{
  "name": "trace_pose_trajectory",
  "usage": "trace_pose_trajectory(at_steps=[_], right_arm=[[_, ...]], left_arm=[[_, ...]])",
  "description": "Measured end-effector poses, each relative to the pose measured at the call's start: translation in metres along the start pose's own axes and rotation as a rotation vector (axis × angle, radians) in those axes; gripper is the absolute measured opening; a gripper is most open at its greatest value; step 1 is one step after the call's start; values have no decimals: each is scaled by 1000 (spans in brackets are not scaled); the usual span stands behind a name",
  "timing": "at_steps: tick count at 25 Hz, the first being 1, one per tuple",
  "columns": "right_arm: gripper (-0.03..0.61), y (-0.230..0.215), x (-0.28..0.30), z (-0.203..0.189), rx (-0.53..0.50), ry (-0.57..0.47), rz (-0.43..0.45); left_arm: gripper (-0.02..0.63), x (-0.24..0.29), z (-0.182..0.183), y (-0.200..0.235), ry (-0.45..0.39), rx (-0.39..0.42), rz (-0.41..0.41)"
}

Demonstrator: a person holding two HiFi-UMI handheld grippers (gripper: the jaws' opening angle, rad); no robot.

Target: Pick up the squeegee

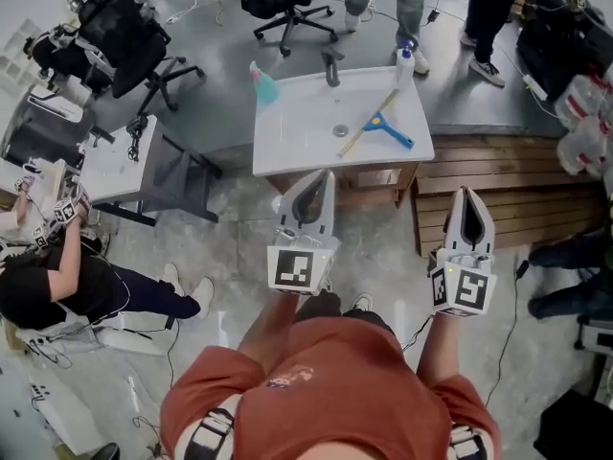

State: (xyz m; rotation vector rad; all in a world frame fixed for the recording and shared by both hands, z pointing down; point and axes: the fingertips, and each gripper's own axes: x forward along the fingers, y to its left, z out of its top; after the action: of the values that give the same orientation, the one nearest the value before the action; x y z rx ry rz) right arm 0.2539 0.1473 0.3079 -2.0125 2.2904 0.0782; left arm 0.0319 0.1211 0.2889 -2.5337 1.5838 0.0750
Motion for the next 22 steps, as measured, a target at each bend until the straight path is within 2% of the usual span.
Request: trace_pose_trajectory(at_steps=[10, 22], right_arm=[[6, 11, 56, -14, -29, -2, 6], [8, 42, 185, -25, -67, -13, -10]], left_arm=[[18, 42, -24, 40, -14, -19, 6], [18, 141, -48, 132, -46, -32, -29]])
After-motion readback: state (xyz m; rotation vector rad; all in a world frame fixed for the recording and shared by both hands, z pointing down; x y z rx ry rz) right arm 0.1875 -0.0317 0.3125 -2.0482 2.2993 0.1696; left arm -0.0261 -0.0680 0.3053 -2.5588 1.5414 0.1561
